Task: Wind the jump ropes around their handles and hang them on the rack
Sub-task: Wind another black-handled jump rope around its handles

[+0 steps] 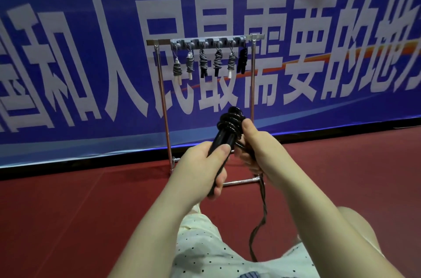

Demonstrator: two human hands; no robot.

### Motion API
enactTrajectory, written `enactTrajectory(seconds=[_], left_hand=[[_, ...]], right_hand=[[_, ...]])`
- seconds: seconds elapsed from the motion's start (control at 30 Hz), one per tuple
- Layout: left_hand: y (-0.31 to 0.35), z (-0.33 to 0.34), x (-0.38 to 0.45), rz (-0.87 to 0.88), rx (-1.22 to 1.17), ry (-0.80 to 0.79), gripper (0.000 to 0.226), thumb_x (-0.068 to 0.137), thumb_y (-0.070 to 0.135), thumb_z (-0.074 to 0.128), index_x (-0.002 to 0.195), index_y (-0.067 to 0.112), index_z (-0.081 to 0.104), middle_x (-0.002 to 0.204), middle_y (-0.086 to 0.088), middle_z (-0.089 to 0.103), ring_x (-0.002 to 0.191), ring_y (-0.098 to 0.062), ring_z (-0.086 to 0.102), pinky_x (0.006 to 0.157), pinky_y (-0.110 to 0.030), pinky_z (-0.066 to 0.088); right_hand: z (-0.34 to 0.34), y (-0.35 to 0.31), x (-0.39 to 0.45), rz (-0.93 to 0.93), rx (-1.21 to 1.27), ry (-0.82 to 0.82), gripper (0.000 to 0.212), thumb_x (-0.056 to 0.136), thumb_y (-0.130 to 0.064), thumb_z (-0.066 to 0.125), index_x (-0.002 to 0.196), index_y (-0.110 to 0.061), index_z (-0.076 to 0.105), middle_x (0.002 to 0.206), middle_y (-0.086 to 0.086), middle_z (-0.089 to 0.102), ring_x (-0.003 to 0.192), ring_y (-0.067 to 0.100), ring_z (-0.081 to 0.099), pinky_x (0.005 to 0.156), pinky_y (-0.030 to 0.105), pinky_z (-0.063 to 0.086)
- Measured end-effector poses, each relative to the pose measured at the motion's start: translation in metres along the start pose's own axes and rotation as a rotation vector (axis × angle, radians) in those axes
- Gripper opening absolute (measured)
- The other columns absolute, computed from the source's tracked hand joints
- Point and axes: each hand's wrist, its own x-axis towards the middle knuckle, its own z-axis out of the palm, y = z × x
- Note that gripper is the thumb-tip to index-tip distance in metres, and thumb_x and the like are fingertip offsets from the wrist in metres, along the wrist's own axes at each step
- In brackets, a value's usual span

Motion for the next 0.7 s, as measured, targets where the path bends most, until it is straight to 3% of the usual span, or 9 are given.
enactTrajectory(seconds=[0.1,0.23,0.3,0.43,0.57,0.7], left_hand=[[-0.006,-0.002,0.007,-0.012,0.156,0.063,0.026,0.097,0.029,0.045,0.076,0.015,0.051,0.045,0.004,0.050,0.038,-0.014,0.043,0.043,-0.022,0.037],[-0.015,-0.005,0.012,-0.012,0.337,0.112,0.027,0.095,0.034,0.046,0.073,0.019,0.051,0.047,0.006,0.053,0.039,-0.010,0.049,0.052,-0.025,0.042],[-0.018,-0.008,0.013,-0.008,0.432,0.125,0.028,0.094,0.038,0.047,0.077,0.018,0.054,0.051,0.004,0.056,0.043,-0.011,0.054,0.055,-0.029,0.046],[-0.019,-0.012,0.013,0.018,0.656,0.155,0.030,0.091,0.048,0.045,0.080,0.022,0.054,0.062,0.002,0.063,0.062,-0.018,0.062,0.066,-0.039,0.050],[-0.018,-0.010,0.014,0.042,1.058,0.133,0.028,0.095,0.051,0.038,0.090,0.024,0.046,0.067,0.004,0.055,0.065,-0.016,0.056,0.053,-0.031,0.036],[-0.018,-0.003,0.012,0.125,1.240,0.067,0.022,0.098,0.046,0.035,0.102,0.024,0.037,0.068,0.007,0.047,0.069,-0.018,0.052,0.060,-0.031,0.038]], right_hand=[[0.004,-0.005,0.001,-0.004,-0.143,0.146,0.066,0.088,-0.066,0.035,0.059,-0.007,0.044,0.047,-0.004,0.028,0.040,0.010,0.020,0.046,0.026,0.018],[0.013,0.002,0.001,-0.042,-0.401,0.315,0.055,0.098,-0.048,0.033,0.052,-0.019,0.025,0.040,-0.008,0.025,0.042,0.010,0.024,0.050,0.031,0.020],[0.016,0.006,0.001,-0.046,-0.377,0.304,0.056,0.100,-0.045,0.033,0.050,-0.020,0.028,0.038,-0.008,0.026,0.039,0.010,0.025,0.048,0.028,0.018],[0.017,0.010,0.000,0.125,-0.044,0.182,0.062,0.098,-0.052,0.029,0.055,-0.017,0.056,0.049,-0.003,0.039,0.041,0.011,0.028,0.044,0.024,0.022],[0.016,0.009,-0.005,0.215,0.076,0.035,0.061,0.091,-0.066,0.031,0.049,-0.023,0.043,0.053,-0.002,0.043,0.043,0.011,0.031,0.041,0.022,0.022],[0.015,0.012,-0.006,0.248,0.086,0.064,0.060,0.087,-0.069,0.036,0.060,-0.019,0.058,0.055,0.000,0.047,0.045,0.012,0.036,0.044,0.024,0.025]])
